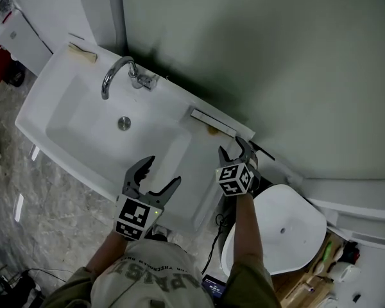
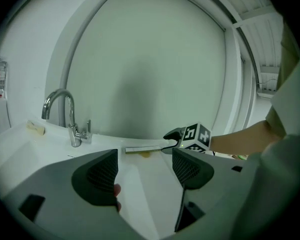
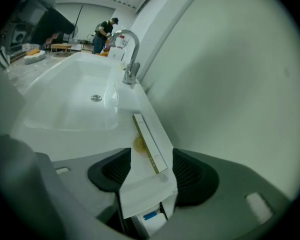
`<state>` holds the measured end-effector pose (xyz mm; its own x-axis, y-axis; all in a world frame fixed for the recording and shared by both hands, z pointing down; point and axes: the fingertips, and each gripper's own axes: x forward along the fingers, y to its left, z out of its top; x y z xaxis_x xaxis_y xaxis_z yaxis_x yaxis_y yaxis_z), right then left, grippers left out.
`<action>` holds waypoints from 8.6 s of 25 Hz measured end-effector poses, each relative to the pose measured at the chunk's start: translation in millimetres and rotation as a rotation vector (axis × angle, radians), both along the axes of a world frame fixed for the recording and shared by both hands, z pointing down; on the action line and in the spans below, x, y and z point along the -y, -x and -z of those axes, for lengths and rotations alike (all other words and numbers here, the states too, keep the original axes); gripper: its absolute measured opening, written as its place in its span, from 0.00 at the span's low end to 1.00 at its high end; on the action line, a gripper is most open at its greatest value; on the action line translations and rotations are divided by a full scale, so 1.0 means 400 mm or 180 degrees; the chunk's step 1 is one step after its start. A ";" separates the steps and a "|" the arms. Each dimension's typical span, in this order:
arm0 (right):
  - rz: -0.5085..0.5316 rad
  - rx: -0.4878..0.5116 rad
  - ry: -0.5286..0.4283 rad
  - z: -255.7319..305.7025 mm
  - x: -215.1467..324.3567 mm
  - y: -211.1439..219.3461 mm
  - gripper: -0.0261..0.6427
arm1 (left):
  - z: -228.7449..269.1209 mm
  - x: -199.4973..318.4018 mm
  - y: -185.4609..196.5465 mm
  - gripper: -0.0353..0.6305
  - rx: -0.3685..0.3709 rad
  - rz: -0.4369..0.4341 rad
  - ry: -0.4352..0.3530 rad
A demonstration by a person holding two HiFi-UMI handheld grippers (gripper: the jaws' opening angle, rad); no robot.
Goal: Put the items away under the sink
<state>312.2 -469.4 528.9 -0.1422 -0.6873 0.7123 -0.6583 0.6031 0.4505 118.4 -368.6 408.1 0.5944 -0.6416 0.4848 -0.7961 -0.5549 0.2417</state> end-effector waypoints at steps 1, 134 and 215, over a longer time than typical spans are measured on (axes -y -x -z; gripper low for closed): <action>0.0028 -0.0089 0.0060 -0.023 0.014 -0.005 0.42 | -0.006 0.003 -0.003 0.54 0.0001 -0.0017 0.0021; 0.2447 -0.0036 0.0623 0.225 -1.218 0.445 0.43 | 0.006 -0.917 0.093 0.16 -0.2742 0.0582 0.1273; -0.1436 0.1064 0.1693 -0.488 -1.157 0.719 0.25 | -0.522 -0.835 0.524 0.61 0.0781 -0.1989 0.0765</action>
<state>24.4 -6.5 724.3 -0.1953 -0.3071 0.9314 -0.9418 0.3238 -0.0907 -91.1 -34.6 617.0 0.6717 -0.0750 0.7370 -0.3936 -0.8790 0.2693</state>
